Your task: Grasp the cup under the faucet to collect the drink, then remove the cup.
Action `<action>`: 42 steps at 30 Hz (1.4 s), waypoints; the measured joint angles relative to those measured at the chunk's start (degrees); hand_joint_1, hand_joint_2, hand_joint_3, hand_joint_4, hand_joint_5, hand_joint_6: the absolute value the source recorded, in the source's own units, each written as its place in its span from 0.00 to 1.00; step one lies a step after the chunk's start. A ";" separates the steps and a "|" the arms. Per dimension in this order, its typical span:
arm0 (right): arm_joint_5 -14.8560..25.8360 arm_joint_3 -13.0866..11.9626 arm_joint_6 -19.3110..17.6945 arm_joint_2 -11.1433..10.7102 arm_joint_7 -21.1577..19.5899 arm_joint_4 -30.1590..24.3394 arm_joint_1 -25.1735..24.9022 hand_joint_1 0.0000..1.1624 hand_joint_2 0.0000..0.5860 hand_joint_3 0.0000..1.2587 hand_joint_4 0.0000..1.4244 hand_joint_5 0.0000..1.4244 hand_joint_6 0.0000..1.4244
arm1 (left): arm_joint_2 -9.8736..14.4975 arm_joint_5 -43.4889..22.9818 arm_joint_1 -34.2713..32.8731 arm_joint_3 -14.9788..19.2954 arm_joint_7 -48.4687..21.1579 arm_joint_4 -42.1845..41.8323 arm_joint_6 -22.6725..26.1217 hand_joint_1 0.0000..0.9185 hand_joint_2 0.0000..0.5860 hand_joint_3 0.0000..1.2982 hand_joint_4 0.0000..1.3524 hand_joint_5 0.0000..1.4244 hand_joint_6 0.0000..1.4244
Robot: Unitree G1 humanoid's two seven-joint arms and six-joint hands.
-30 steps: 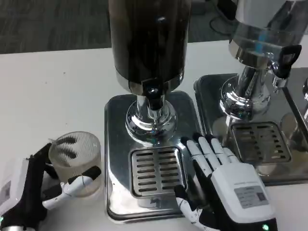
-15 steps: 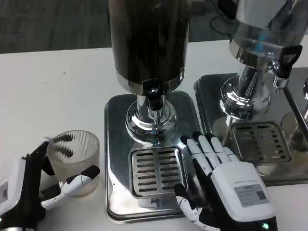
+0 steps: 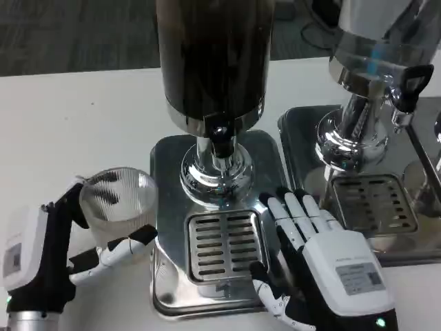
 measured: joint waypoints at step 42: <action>-1.07 -0.29 2.09 0.36 0.33 -2.13 1.61 0.30 0.73 0.03 0.00 0.00 0.08 | -4.11 8.63 -17.99 -19.57 6.02 17.54 1.18 0.16 0.11 0.18 0.26 0.41 0.43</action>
